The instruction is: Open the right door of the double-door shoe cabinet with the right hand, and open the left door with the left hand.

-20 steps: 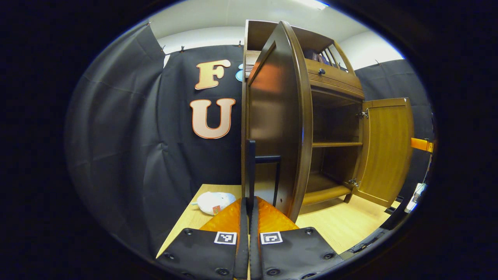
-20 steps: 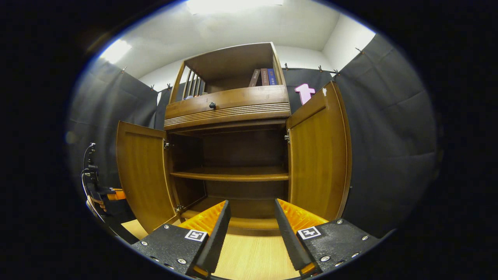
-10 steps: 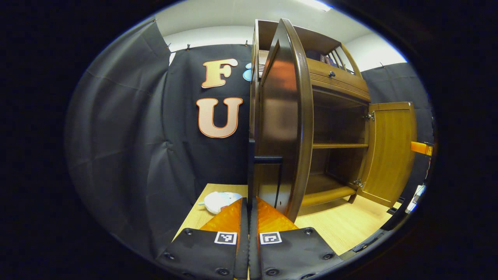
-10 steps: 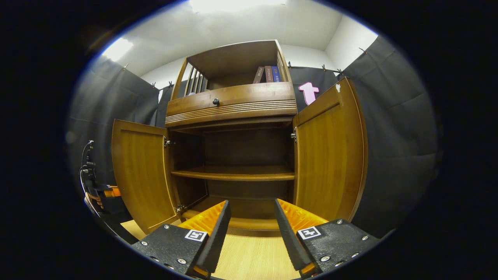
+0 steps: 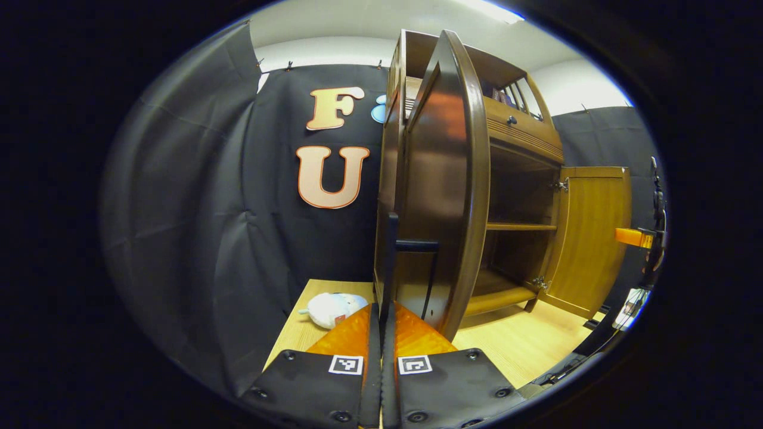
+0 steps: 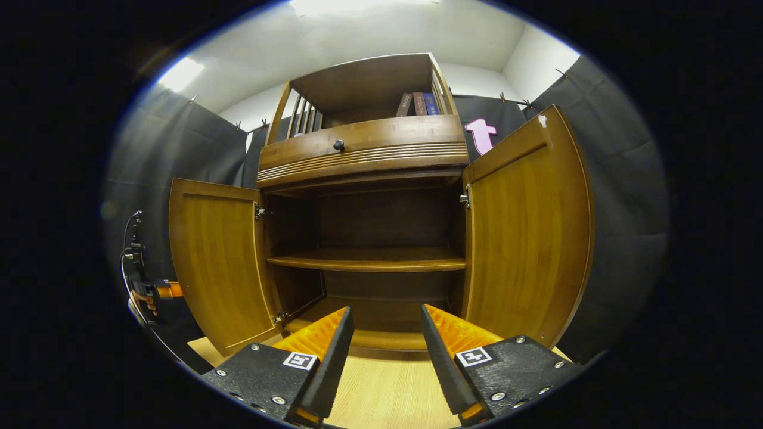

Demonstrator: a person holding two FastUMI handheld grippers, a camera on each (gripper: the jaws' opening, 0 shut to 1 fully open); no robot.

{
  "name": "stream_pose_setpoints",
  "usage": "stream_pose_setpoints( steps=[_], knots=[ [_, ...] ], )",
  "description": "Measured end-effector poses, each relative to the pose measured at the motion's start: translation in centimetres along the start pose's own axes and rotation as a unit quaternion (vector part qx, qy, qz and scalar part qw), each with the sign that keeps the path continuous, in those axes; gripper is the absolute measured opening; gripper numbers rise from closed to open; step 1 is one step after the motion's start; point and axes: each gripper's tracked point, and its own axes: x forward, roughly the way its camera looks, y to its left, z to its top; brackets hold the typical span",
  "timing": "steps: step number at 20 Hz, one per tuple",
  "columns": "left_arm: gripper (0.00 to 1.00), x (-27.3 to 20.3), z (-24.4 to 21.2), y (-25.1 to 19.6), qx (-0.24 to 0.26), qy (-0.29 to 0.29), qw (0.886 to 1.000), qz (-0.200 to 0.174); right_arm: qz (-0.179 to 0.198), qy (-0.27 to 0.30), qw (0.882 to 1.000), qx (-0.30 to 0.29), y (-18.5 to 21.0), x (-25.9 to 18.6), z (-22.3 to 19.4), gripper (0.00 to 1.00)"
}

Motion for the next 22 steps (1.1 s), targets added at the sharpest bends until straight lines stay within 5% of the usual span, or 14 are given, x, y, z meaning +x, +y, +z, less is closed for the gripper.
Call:
stream_pose_setpoints(
  steps=[4, 11, 15, 19, 20, 22],
  knots=[
    [0.09, -0.2, 0.1, 0.6, -0.004, 0.002, 1.0, -0.002, 0.004, -0.002, 1.0, 0.0, 0.7, -0.1, 0.2, 0.7],
    [0.33, -2.7, 0.9, 1.3, 0.007, -0.002, 1.0, 0.026, 0.006, -0.008, 1.0, 0.002, 0.9, -0.7, 0.6, 0.7],
    [0.37, -5.2, 2.6, 2.2, 0.013, -0.017, 0.997, 0.072, 0.003, -0.013, 1.0, -0.003, 0.4, -1.4, 1.0, 0.7],
    [0.56, -7.7, 4.7, 2.4, 0.009, -0.032, 0.992, 0.119, -0.004, -0.014, 1.0, -0.007, -0.6, -2.0, 1.4, 0.7],
    [0.48, -8.3, 5.4, 2.0, 0.008, -0.037, 0.991, 0.126, -0.007, -0.015, 1.0, -0.008, -0.9, -2.3, 1.6, 0.7],
    [0.61, -9.3, 6.8, 1.1, 0.005, -0.051, 0.99, 0.135, -0.014, -0.018, 1.0, -0.009, -1.6, -2.7, 2.2, 0.7]
  ],
)
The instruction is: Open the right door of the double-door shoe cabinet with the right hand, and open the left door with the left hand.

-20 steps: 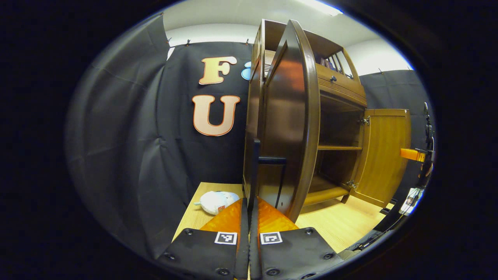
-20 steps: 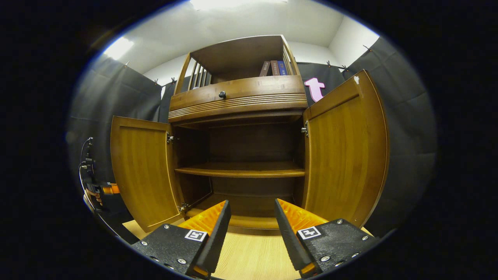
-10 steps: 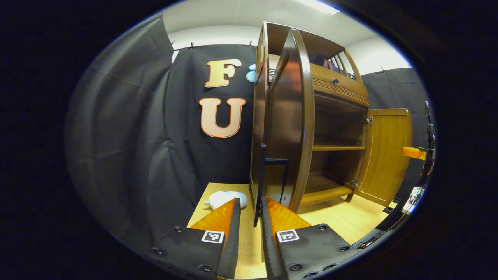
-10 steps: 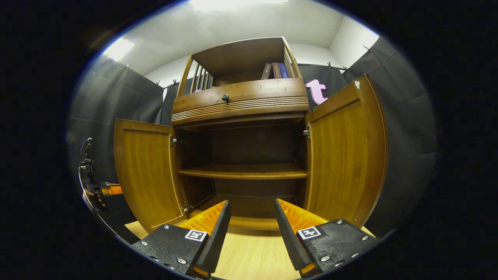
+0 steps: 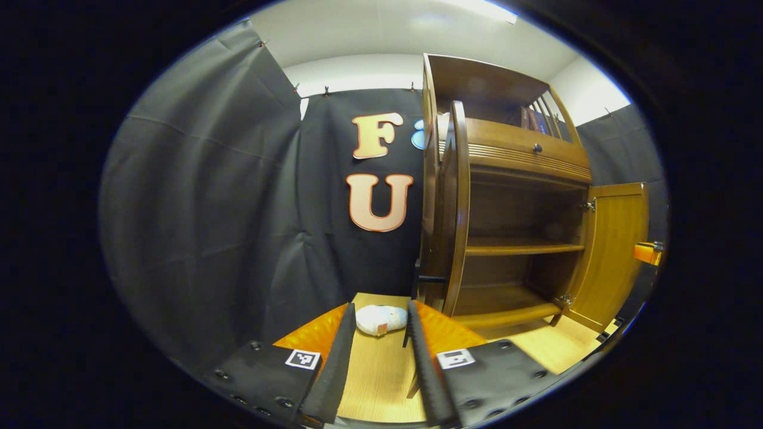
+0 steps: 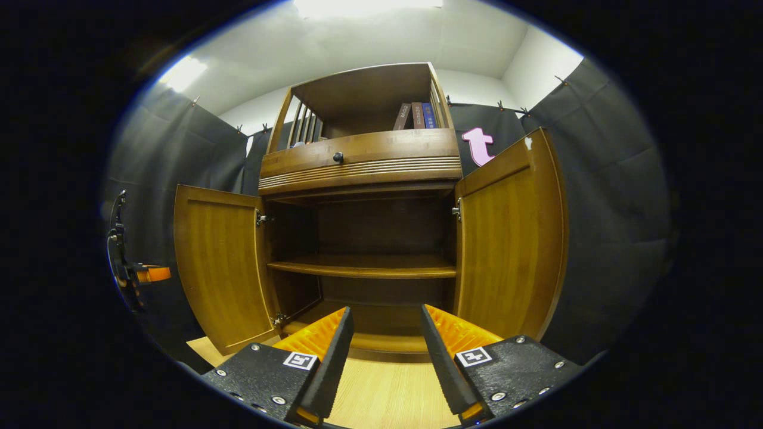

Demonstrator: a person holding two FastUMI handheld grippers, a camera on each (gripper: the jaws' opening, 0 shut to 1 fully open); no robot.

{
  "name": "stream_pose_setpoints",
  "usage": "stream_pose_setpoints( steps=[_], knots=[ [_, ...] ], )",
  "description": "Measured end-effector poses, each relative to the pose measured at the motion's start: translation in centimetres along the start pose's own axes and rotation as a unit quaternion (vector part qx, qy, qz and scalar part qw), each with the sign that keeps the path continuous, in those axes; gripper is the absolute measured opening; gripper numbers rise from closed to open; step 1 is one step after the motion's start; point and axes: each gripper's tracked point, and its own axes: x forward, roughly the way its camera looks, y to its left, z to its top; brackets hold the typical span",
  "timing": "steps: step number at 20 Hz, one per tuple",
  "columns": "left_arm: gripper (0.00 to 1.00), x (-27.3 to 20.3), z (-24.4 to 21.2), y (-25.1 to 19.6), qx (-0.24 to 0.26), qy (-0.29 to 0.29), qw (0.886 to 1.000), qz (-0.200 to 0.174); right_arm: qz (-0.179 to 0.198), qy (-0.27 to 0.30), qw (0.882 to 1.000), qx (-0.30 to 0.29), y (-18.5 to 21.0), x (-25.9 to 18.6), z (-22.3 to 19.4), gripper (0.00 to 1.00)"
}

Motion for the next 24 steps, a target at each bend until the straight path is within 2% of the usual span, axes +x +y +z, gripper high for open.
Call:
stream_pose_setpoints(
  steps=[3, 6, 9, 10, 11, 12, 14, 15, 21, 24],
  knots=[
    [0.98, -1.5, 2.8, -1.7, 0.002, -0.021, 1.0, 0.006, -0.014, -0.004, 1.0, 0.001, -1.3, -0.3, 0.9, 0.7],
    [0.98, -2.1, 4.9, -3.7, -0.005, -0.036, 0.999, 0.005, -0.024, -0.005, 1.0, -0.003, -2.4, -0.5, 1.9, 0.7],
    [0.95, -2.5, 7.2, -5.4, 0.006, -0.055, 0.998, 0.004, -0.032, -0.009, 0.999, -0.007, -3.3, -0.7, 2.8, 0.75],
    [0.94, -2.5, 8.0, -6.2, 0.008, -0.062, 0.998, 0.003, -0.035, -0.009, 0.999, -0.007, -3.5, -0.8, 3.0, 0.82],
    [0.98, -2.6, 8.5, -6.9, 0.008, -0.066, 0.998, -0.001, -0.037, -0.01, 0.999, -0.006, -3.8, -0.9, 3.2, 0.8],
    [0.97, -2.5, 9.0, -7.8, 0.008, -0.069, 0.998, -0.008, -0.039, -0.01, 0.999, -0.004, -4.1, -0.9, 3.3, 0.88],
    [0.96, -2.3, 9.2, -9.2, 0.005, -0.066, 0.998, -0.019, -0.043, -0.011, 0.999, 0.0, -4.7, -0.8, 3.6, 0.97],
    [0.95, -2.1, 9.3, -9.7, 0.002, -0.063, 0.998, -0.026, -0.045, -0.012, 0.999, 0.002, -4.9, -0.8, 3.7, 0.92],
    [0.95, -1.1, 9.6, -11.8, 0.004, -0.059, 0.997, -0.044, -0.059, -0.011, 0.998, 0.003, -6.9, -0.7, 3.6, 0.92],
    [0.95, -0.3, 9.6, -11.9, 0.004, -0.059, 0.997, -0.041, -0.063, -0.012, 0.998, 0.005, -7.3, -0.5, 3.6, 0.92]
  ],
)
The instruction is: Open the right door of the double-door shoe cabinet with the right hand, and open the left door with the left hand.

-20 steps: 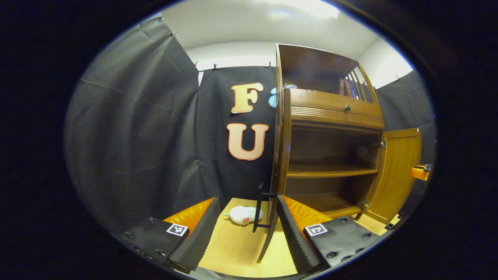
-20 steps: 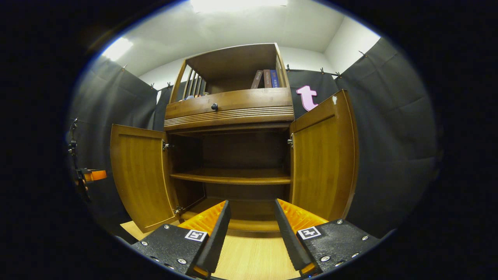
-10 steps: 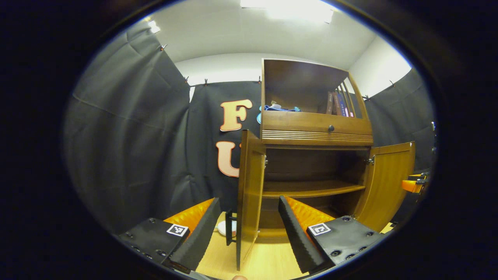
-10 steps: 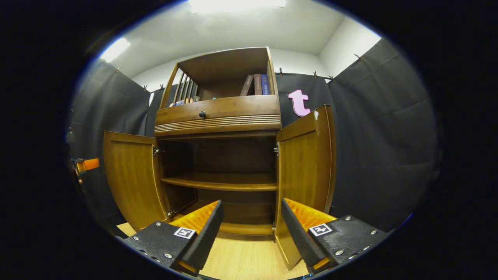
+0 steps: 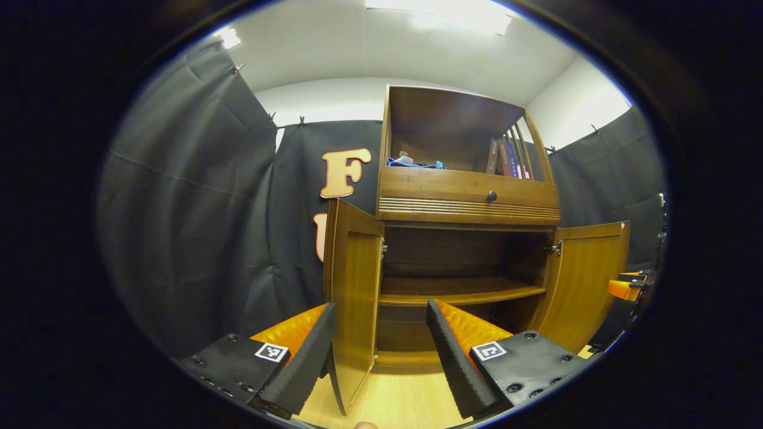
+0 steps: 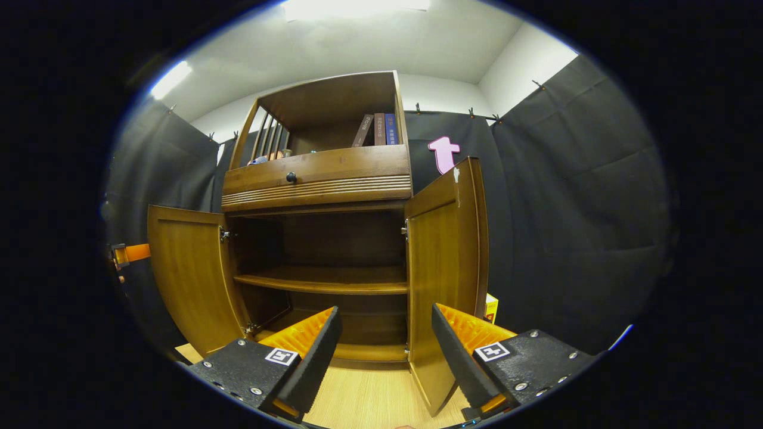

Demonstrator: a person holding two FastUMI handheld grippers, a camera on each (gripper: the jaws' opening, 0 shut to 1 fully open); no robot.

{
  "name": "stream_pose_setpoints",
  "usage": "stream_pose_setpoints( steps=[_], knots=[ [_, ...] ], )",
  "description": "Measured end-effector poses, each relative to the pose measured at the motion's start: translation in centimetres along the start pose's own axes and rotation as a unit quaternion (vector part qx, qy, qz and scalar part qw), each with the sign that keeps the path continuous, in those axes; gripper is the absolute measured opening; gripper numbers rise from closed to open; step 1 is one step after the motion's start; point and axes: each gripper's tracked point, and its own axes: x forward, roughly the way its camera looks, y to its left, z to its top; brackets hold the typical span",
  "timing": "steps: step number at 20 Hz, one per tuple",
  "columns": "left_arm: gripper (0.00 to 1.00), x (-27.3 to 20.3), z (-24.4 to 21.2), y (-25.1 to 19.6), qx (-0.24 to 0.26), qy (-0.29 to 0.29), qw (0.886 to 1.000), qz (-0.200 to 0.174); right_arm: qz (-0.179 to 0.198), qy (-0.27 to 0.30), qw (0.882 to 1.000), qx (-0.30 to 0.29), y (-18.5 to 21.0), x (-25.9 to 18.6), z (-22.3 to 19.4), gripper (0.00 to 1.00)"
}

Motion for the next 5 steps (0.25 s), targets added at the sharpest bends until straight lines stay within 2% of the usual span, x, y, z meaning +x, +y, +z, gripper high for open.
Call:
stream_pose_setpoints(
  steps=[3, 5],
  knots=[
    [0.94, 0.48, -0.49, -0.3, 0.002, 0.007, 1.0, -0.003, 0.0, -0.002, 1.0, -0.004, -0.07, 0.24, 0.15, 0.92],
    [0.98, 0.69, -0.51, -0.53, 0.003, 0.008, 1.0, -0.005, 0.003, -0.001, 1.0, -0.003, 0.04, 0.4, -0.12, 0.92]
  ],
)
